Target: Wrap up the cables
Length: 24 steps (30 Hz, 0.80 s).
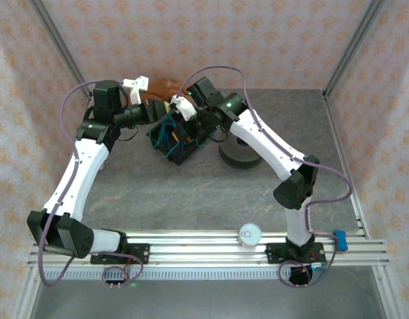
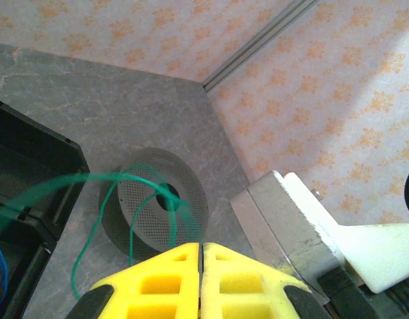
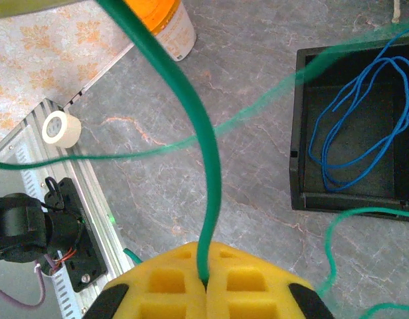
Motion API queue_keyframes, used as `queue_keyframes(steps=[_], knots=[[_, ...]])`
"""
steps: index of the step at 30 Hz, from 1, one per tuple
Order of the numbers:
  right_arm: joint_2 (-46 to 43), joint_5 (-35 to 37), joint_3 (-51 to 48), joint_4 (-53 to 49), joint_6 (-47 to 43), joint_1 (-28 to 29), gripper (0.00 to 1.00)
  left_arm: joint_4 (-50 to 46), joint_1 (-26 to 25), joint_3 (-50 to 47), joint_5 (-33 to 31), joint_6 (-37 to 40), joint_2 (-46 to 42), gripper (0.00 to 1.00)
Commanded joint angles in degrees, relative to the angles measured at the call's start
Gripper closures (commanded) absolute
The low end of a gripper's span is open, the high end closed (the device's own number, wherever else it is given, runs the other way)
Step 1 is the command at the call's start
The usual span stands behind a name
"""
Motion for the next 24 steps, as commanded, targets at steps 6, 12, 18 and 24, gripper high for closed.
queue_keyframes(steps=[6,12,18,24], knots=[[-4.65,0.21,-3.91,2.95,-0.36,0.95,0.89,5.10,-0.69,-1.20,-0.70,-2.17,-0.43,1.00],[-6.93,1.47,-7.09,5.08,1.31,0.98,0.71,5.78,-1.62,-1.81,-3.01,-2.38,-0.25,1.00],[-9.64,2.59,-10.77,7.14,3.27,0.97,0.62,7.41,-2.19,-2.68,-4.76,-3.47,-0.62,1.00],[-12.81,3.62,-12.68,9.10,5.90,0.50,0.53,7.81,-2.63,-3.63,-6.56,-3.35,-0.71,1.00]])
